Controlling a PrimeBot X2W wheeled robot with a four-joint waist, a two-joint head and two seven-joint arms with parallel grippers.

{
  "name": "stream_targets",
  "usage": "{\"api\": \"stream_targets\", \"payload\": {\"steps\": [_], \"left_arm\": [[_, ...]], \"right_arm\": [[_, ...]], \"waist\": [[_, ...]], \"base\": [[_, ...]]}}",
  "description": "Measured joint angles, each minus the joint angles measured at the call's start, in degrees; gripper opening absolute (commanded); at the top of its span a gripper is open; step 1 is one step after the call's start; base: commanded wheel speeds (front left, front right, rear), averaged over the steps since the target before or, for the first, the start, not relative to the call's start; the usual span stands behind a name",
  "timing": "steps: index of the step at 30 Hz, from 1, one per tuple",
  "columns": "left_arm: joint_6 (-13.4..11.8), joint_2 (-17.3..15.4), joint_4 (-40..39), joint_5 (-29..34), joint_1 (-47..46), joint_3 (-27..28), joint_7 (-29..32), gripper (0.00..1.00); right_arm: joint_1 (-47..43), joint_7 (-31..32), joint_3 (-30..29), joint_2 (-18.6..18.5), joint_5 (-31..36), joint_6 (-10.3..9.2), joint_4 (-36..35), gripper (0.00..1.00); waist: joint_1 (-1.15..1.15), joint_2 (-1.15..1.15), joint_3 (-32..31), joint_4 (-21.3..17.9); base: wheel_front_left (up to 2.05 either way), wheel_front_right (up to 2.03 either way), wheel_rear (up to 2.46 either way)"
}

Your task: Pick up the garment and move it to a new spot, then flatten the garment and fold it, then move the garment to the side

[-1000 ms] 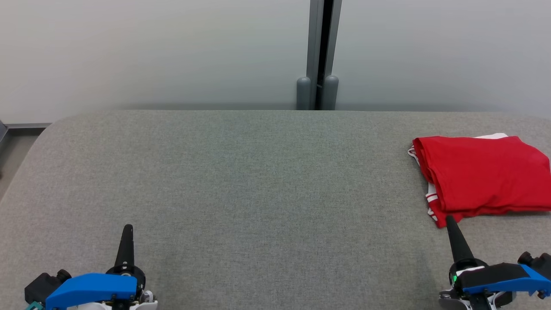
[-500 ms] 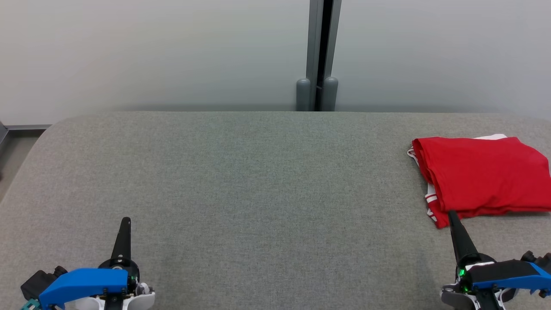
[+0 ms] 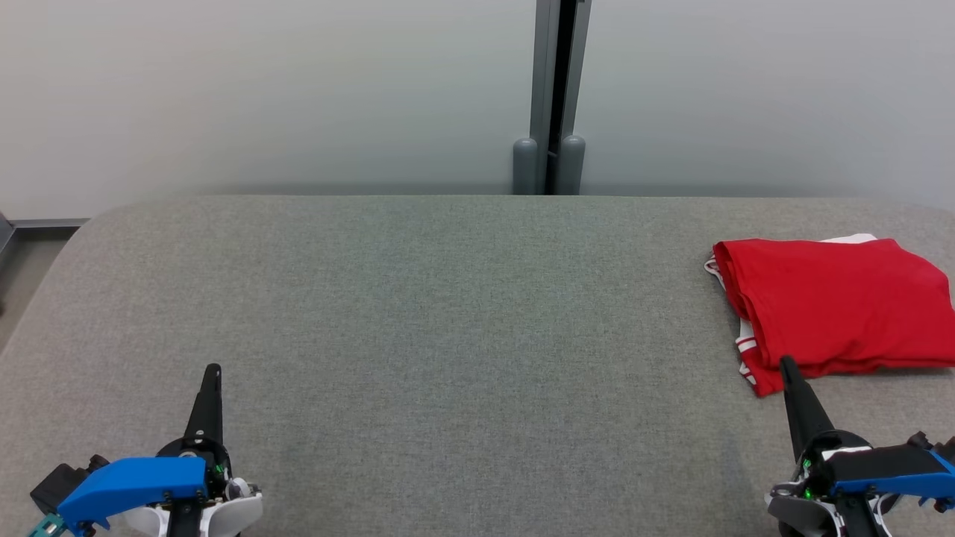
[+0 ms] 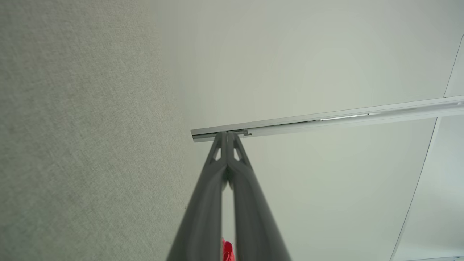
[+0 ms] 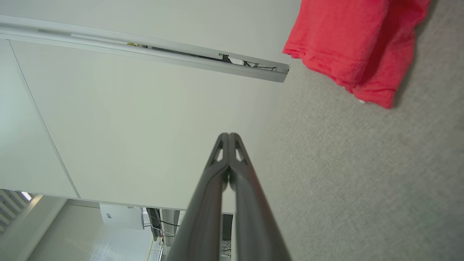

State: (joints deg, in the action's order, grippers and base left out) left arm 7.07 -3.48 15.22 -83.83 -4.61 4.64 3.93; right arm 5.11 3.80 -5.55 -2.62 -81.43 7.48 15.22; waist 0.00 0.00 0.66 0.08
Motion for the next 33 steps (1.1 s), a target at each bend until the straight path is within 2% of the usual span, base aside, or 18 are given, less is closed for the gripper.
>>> {"api": "stream_targets", "payload": {"steps": [26,33], "left_arm": [[0.13,0.53,-1.02,-8.13,-1.24,1.88,2.55,0.00],[0.14,0.57,-1.09,-8.49,-1.36,1.93,2.61,0.00]], "right_arm": [[0.66,2.69,-0.90,-0.05,-10.46,0.00,-1.11,0.00],[0.68,2.76,-0.96,-0.07,-10.91,0.00,-1.15,0.00]], "waist": [[-0.01,0.00,-0.47,-0.08],[-0.01,0.00,-0.48,-0.08]], "base": [[0.00,0.00,0.00],[0.00,0.00,0.00]]}}
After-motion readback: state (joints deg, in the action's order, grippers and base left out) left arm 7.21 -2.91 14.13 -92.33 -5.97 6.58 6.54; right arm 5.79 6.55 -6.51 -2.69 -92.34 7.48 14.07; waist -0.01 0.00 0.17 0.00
